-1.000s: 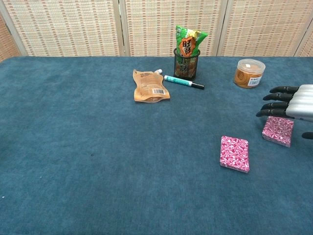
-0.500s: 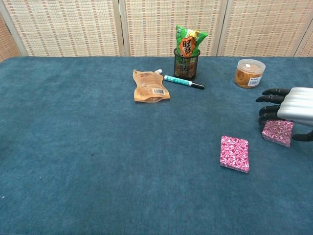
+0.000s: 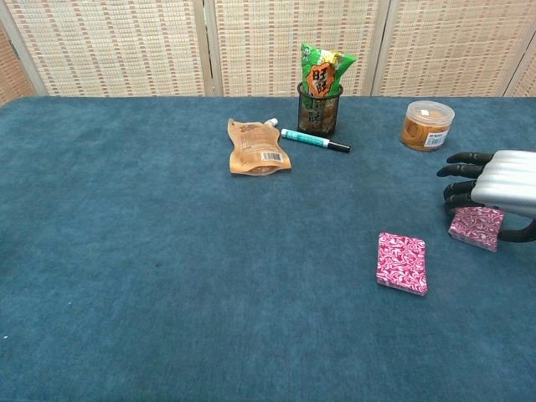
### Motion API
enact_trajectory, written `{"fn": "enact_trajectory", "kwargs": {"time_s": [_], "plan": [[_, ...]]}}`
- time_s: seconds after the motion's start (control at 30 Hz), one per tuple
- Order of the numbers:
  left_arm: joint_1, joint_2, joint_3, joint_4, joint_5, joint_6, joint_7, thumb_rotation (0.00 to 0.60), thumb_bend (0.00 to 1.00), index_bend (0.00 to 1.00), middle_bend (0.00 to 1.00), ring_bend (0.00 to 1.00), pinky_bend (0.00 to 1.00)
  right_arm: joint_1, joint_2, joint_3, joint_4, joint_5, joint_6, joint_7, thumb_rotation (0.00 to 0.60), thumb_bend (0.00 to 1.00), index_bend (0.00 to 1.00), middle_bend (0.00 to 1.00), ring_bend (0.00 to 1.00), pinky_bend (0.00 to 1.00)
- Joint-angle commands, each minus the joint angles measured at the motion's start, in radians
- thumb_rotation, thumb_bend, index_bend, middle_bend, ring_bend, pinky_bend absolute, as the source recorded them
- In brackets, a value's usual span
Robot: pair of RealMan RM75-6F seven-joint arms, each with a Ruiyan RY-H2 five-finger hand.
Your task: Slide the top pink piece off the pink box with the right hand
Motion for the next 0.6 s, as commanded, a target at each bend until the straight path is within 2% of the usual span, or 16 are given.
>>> {"fn": "enact_trajectory", "kwargs": {"time_s": [0.03, 0.4, 0.6], "plan": [[0.0, 0.0, 0.0, -0.001, 0.001, 0.001, 0.001, 0.6, 0.48, 0.0, 0.1, 0.13, 0.2, 0.0, 0.0, 0.0, 0.001, 0.002, -0.003, -0.002, 0.6, 0.22, 0.32, 0.25, 0.06, 0.05], [-0.001, -0.001, -0.002, 0.001, -0.004, -0.003, 0.0, 0.6, 0.48, 0.0, 0.1, 0.13, 0.2, 0.002, -0.004, 0.003, 0.0, 0.013, -0.016, -0.012, 0.6, 0.22, 0.3, 0.25, 0.06, 0.05], [-0.002, -0.002, 0.0, 0.002, -0.004, -0.005, 0.001, 0.6, 0.48, 0.0, 0.1, 0.12, 0.2, 0.002, -0.008, 0.001, 0.005, 0.009, -0.005, -0.004, 0.6, 0.22, 0.36, 0.27, 0.1, 0.07]]}}
